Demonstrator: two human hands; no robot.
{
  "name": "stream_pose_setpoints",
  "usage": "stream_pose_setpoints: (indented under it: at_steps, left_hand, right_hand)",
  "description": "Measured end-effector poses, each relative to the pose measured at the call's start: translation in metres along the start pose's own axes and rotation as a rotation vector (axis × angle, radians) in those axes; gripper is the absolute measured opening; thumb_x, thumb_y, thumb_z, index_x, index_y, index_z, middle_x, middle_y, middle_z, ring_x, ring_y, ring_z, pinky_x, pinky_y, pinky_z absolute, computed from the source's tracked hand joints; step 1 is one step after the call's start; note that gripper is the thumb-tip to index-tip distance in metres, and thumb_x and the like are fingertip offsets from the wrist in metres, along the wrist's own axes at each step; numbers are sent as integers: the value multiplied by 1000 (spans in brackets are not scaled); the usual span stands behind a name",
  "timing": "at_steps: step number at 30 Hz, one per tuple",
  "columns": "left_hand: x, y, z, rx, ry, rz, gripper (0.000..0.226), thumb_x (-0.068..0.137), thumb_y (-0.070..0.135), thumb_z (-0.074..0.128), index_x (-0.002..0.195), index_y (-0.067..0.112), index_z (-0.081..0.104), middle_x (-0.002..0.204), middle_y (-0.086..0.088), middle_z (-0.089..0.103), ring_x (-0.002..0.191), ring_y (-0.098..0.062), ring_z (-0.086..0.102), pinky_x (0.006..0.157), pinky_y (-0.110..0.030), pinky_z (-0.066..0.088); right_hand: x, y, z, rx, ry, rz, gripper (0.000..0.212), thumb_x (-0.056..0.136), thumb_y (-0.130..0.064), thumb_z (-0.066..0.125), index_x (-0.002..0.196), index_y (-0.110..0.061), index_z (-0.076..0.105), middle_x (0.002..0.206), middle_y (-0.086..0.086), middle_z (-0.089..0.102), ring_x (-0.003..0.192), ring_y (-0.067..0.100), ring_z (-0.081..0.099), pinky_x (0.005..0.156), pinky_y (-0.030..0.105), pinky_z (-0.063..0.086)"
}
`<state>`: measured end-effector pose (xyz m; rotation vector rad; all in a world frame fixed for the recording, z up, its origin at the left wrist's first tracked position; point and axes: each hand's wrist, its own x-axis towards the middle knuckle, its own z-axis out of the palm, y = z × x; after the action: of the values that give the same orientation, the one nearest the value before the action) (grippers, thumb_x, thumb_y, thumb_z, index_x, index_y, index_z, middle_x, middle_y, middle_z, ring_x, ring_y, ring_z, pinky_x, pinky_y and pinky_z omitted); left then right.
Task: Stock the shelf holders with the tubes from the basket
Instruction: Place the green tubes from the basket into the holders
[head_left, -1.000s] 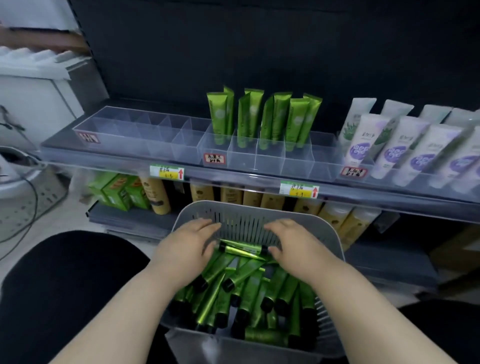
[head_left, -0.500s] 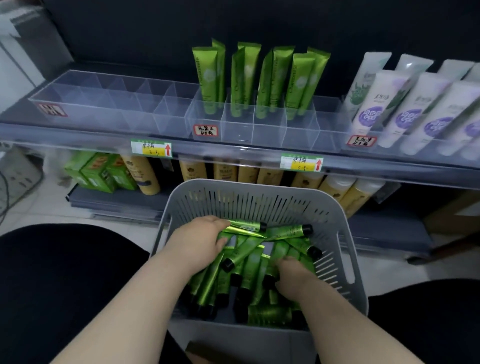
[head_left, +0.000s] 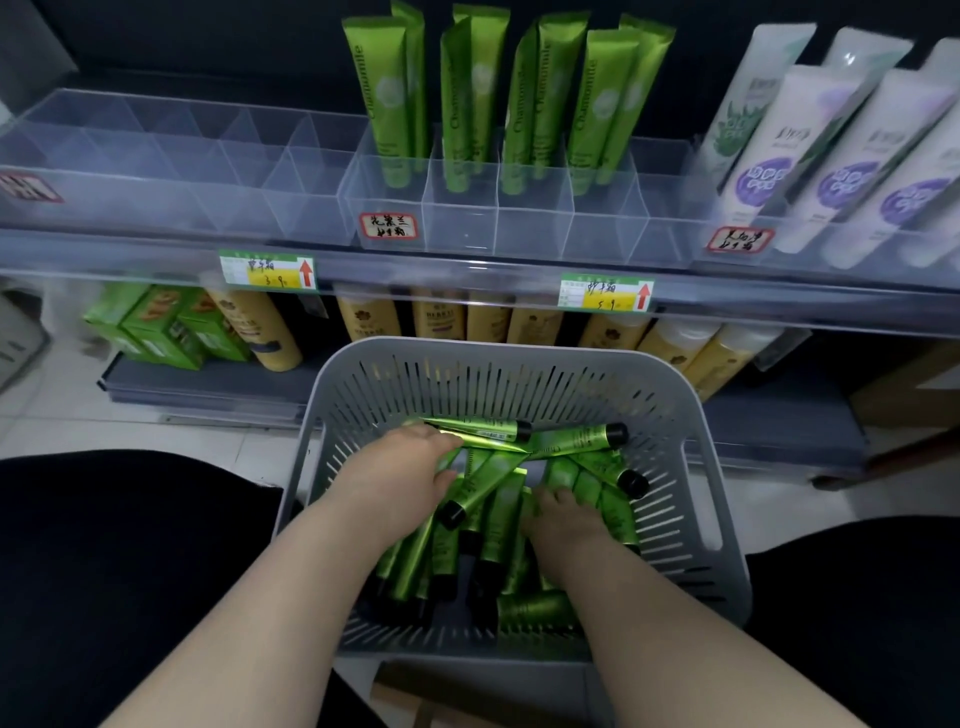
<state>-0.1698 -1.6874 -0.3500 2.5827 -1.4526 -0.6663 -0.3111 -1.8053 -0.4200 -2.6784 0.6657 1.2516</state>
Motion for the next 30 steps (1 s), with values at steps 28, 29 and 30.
stream_pose_setpoints:
  at_steps: [28, 29, 30]
  left_hand:
    - [57, 6, 91, 1, -323, -148, 56, 94, 19, 49, 144, 14, 27, 137, -17, 43, 122, -31, 45, 96, -35, 42]
    - [55, 6, 91, 5, -335, -148, 57, 93, 18, 50, 144, 13, 26, 136, -17, 44, 121, -31, 46, 95, -35, 43]
    - [54, 6, 92, -1, -351, -155, 57, 92, 19, 51, 143, 12, 27, 136, -16, 45, 120, -31, 47, 94, -35, 44]
  right_hand:
    - [-43, 6, 0, 413, 29, 221, 54, 87, -6, 49, 136, -10, 27, 137, 18, 35, 120, 35, 48, 95, 39, 44]
    - [-43, 7, 0, 435, 21, 231, 53, 87, -6, 48, 135, -10, 27, 135, 18, 39, 120, 34, 48, 96, 40, 44]
    - [-43, 9, 0, 465, 22, 250, 52, 86, -7, 48, 134, -11, 27, 133, 17, 42, 119, 33, 49, 95, 39, 44]
